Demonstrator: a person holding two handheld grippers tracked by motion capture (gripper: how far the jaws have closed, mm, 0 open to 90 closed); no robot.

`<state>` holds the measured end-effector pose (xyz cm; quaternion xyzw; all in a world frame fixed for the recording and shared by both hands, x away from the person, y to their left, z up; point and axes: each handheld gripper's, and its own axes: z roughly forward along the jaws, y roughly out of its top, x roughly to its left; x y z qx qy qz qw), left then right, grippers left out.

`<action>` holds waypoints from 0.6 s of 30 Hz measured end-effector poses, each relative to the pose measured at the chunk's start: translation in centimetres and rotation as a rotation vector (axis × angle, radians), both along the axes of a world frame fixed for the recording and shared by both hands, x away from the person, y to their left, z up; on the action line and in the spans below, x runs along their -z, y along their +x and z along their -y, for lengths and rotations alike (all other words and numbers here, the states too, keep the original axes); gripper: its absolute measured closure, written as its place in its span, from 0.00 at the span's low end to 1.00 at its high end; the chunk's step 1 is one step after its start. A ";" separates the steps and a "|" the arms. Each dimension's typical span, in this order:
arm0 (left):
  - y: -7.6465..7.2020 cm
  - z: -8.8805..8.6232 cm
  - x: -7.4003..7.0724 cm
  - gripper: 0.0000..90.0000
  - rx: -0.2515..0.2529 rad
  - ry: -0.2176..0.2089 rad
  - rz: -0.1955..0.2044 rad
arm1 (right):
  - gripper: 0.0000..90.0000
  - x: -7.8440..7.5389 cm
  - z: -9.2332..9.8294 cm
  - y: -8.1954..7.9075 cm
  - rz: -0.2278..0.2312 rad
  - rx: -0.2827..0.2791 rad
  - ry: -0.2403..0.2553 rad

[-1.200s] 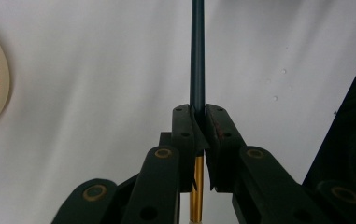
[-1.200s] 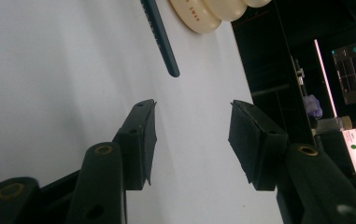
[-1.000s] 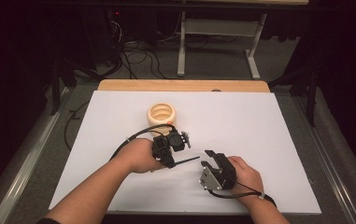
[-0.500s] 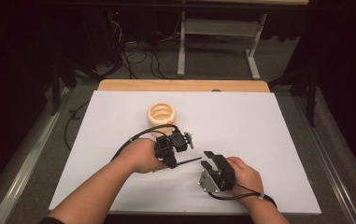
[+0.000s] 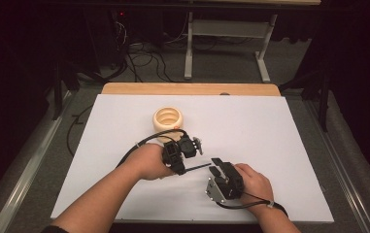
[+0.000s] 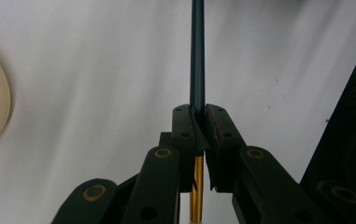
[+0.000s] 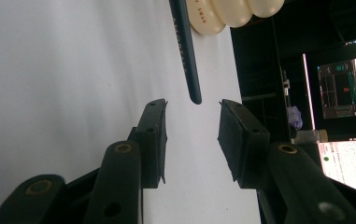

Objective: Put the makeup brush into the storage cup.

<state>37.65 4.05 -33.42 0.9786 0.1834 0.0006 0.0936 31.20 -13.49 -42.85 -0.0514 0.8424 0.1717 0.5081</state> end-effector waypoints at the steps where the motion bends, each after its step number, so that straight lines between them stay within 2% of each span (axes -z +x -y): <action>1: 0.0 0.0 0.0 0.92 0.001 -0.001 0.000 | 0.72 0.0 0.0 0.0 0.002 -0.005 -0.005; 7: 0.0 0.3 -0.1 0.92 0.014 0.010 -0.003 | 0.74 0.1 -0.1 -0.1 0.008 -0.002 -0.010; 10: -0.1 0.7 -0.1 0.92 0.020 0.010 -0.002 | 0.77 0.1 -0.1 -0.1 0.020 -0.025 -0.018; 18: 0.2 1.3 -0.1 0.92 0.023 0.017 0.002 | 0.82 0.0 -0.1 -0.2 0.021 -0.032 -0.029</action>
